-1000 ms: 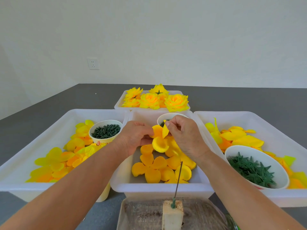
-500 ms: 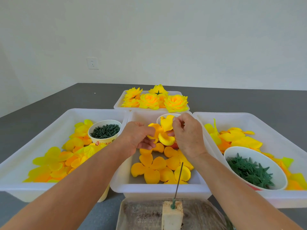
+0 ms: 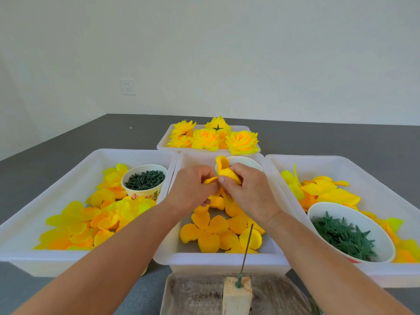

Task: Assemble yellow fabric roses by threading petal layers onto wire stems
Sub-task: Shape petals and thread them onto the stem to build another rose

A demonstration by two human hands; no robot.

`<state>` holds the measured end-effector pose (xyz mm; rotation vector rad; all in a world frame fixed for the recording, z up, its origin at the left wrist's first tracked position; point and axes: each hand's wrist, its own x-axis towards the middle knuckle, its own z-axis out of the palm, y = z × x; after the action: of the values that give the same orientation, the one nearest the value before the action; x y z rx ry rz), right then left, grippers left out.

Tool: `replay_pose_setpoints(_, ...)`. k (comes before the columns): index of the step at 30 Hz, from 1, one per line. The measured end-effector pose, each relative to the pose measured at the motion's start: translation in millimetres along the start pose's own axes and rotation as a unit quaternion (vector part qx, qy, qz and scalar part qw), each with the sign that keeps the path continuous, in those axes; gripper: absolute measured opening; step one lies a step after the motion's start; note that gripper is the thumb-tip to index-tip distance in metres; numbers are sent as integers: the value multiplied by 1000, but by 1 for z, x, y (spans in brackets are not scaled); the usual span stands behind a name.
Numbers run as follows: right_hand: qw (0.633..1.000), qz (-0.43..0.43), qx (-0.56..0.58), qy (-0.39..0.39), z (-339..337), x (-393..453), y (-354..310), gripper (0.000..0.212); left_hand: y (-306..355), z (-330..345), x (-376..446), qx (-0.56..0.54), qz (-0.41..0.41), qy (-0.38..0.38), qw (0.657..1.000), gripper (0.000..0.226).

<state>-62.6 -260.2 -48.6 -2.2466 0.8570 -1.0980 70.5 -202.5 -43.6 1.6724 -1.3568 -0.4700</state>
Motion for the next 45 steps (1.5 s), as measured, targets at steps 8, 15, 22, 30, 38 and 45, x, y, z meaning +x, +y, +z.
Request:
replay_pose_setpoints(8,994,93,53,36,1,6,2,29,2,-4,3,-110,-64,4,992,9)
replay_pose_setpoints(15,985,122,116,29,2,8,1,23,2,-6,4,-178,-84,0,981,13)
replay_pose_setpoints(22,978,127,164,-18,-3,2,1,19,0,-1,1,10,65,25,998,8)
replay_pose_setpoints(30,947,199,249,-37,-5,4,-5,24,4,-5,4,-156,-28,-15,987,19)
replay_pose_setpoints(38,969,169,179,-33,-3,3,-1,10,1,-2,2,-99,-8,-22,995,19)
replay_pose_setpoints(45,953,189,229,-60,-12,2,-6,12,2,-7,1,-203,-103,-130,965,12)
